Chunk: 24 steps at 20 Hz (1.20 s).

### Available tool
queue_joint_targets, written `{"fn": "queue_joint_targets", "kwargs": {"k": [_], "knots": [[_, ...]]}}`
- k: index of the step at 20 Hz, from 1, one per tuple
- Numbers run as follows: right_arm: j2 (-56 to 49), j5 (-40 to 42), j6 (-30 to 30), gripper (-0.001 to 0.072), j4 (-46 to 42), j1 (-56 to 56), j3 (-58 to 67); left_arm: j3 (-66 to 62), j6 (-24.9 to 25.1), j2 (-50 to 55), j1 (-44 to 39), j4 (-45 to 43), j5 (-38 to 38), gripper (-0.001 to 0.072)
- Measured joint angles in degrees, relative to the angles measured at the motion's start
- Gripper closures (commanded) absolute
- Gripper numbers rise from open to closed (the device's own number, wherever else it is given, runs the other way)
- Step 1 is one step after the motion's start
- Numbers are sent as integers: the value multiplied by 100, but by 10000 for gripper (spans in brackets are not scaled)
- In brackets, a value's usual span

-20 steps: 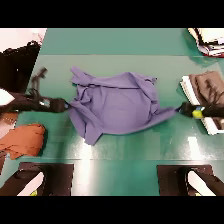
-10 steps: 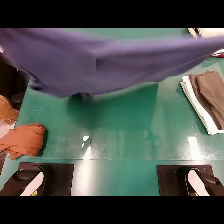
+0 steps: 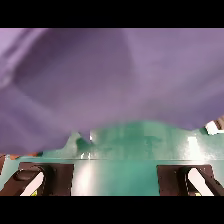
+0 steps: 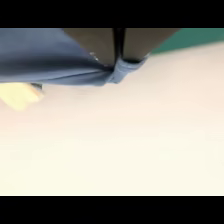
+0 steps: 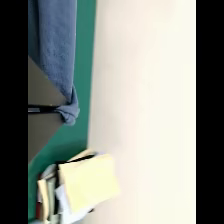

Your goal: Fold the shirts.

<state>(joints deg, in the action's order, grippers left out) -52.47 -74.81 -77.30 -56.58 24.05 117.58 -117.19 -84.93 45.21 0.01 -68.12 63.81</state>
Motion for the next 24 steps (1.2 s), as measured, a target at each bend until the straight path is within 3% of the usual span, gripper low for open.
{"fn": "queue_joint_targets", "kwargs": {"k": [5,11,15,19,24], "knots": [[-1045,-726,-90,700,-155,-385,-761,1596,-37,837,-4,66,485,684],[-2791,-791,-122,699,-977,-1523,-1982,2411,17,2994,0,142,590,683],[-3978,-295,-262,699,-1126,-1991,-1633,2398,192,4129,0,212,-223,683],[-4586,70,-315,700,-1198,-2212,-977,2142,299,4524,35,240,-769,683],[-4780,-221,-162,700,-1235,-2216,-938,2046,713,4634,389,236,94,683]]}}
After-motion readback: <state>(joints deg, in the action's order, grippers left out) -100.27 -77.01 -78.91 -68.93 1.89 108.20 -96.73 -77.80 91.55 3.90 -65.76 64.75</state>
